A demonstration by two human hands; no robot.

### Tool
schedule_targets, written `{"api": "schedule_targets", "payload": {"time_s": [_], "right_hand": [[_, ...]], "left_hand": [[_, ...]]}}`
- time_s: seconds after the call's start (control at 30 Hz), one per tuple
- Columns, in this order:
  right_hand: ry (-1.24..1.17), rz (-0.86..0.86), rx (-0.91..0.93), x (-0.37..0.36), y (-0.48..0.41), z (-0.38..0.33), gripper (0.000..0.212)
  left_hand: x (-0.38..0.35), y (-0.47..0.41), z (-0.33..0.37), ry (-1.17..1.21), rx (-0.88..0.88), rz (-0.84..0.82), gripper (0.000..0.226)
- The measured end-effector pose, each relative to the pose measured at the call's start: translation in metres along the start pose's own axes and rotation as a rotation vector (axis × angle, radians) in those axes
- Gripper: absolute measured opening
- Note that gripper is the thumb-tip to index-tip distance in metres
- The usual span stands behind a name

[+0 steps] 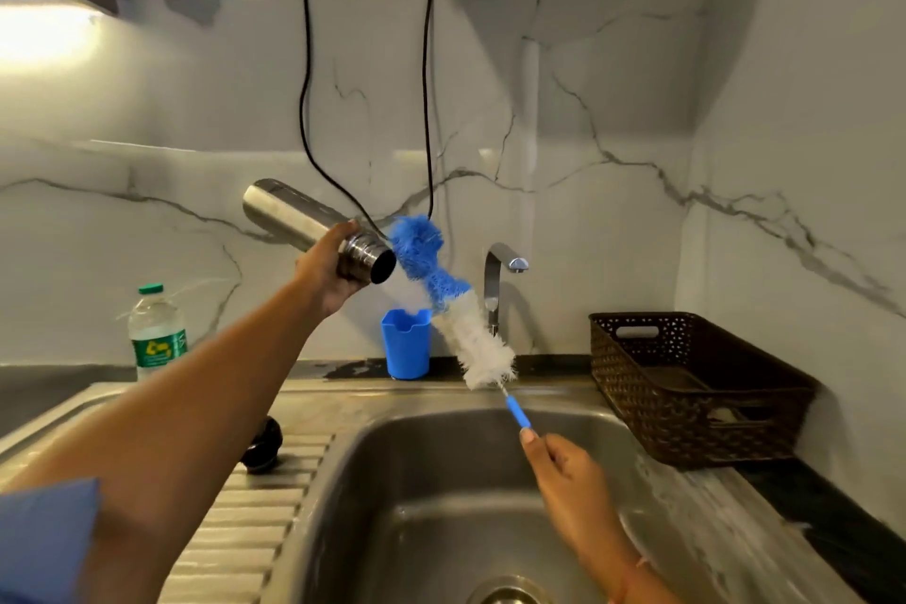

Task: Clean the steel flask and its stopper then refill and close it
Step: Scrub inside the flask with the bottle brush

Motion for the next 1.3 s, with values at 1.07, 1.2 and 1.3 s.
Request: {"api": "schedule_targets", "payload": {"time_s": [1.07, 1.2, 1.3], "right_hand": [[0.403, -0.061, 0.118, 0.006, 0.006, -0.020, 0.047], [0.382, -0.071, 0.116, -0.009, 0.012, -0.027, 0.048], [0.225, -0.131, -0.038, -0.016, 0.013, -0.020, 0.051]], "left_hand": [[-0.006, 0.006, -0.031, -0.240, -0.078, -0.024, 0.068], [-0.013, 0.019, -0.061, -0.306, -0.007, -0.096, 0.065], [-0.022, 0.027, -0.084, -0.239, 0.034, -0.117, 0.066]]}}
Point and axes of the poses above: each hand's wrist, its own y-axis away from the middle knuckle, its own x-axis out of the back of the hand, z = x × y, the point moved 7 cm from there along -y, towards the middle knuckle, and after that the axes turned 14 degrees about z, right-handed, at the moved point
